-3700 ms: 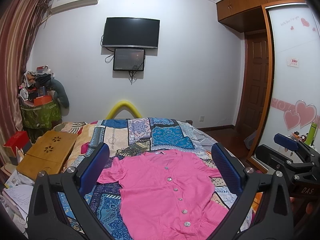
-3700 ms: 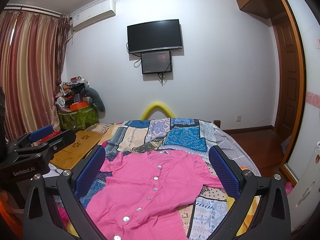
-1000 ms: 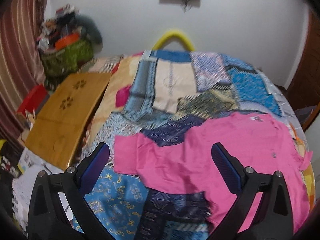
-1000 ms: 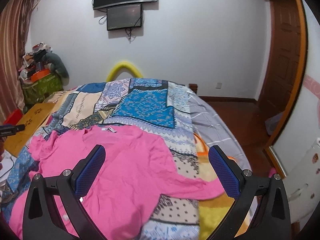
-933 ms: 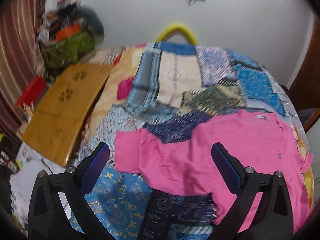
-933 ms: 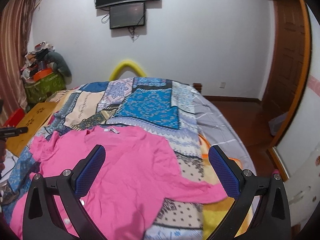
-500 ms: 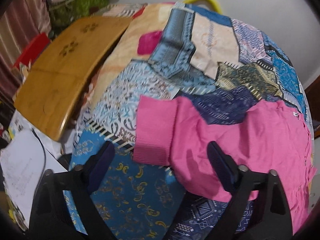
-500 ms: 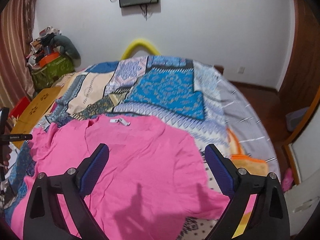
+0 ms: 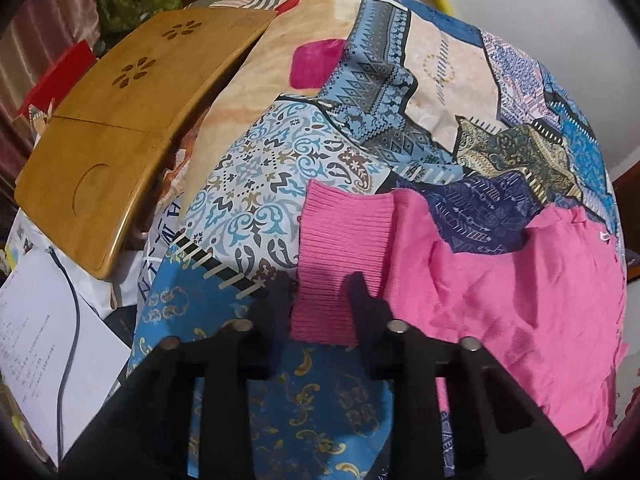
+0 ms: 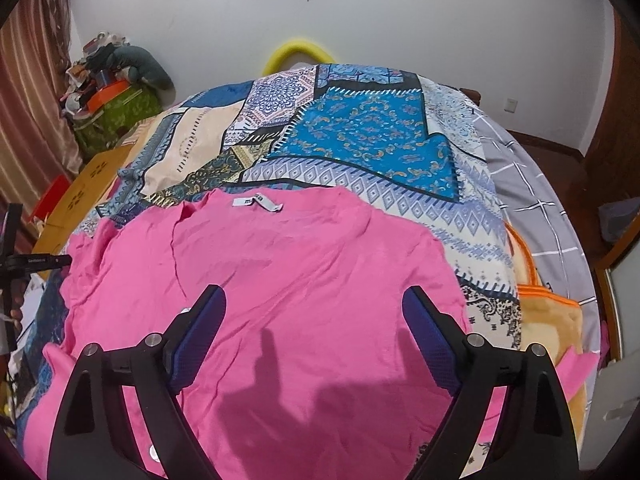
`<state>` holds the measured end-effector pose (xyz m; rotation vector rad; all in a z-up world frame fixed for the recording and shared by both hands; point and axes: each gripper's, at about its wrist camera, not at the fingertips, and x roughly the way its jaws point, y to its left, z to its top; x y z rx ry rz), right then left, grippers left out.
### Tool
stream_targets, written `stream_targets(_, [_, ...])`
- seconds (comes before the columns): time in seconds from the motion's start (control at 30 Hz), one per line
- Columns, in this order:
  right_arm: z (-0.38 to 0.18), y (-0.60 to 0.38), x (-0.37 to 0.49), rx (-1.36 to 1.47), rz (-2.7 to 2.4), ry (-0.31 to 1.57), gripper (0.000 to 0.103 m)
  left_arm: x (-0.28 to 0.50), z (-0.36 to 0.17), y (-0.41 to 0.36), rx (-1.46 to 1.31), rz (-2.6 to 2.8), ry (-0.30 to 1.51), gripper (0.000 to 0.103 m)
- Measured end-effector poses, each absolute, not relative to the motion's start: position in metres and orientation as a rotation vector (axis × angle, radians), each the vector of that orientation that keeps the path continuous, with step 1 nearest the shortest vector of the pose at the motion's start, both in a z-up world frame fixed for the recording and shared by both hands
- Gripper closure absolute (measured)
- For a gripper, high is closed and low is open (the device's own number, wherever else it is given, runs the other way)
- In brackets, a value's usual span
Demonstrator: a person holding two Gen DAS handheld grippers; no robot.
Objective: Fold small clothes
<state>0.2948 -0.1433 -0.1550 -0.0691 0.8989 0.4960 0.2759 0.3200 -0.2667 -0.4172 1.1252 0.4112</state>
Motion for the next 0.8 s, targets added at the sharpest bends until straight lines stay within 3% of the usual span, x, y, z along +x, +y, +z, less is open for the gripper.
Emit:
stream_targets(0.1, [-0.155, -0.141, 0.294, -0.066, 0.498, 0.902, 0.015, 0.279, -0.27, 0.317, -0.395, 0.417, 1.127, 0.09])
stream_targets(0.13, [-0.156, -0.14, 0.293, -0.069, 0.497, 0.903, 0.015, 0.28, -0.271, 0.316, -0.391, 0.411, 1.133, 0.1])
stream_targets(0.33, [-0.151, -0.139, 0.287, -0.094, 0.5, 0.9, 0.015, 0.282, -0.256, 0.304, -0.386, 0.386, 1.094, 0.101])
stream_targets(0.8, [-0.12, -0.145, 0.271, -0.069, 0.519, 0.83, 0.015, 0.296, -0.13, 0.223, -0.293, 0.204, 0.9, 0.102])
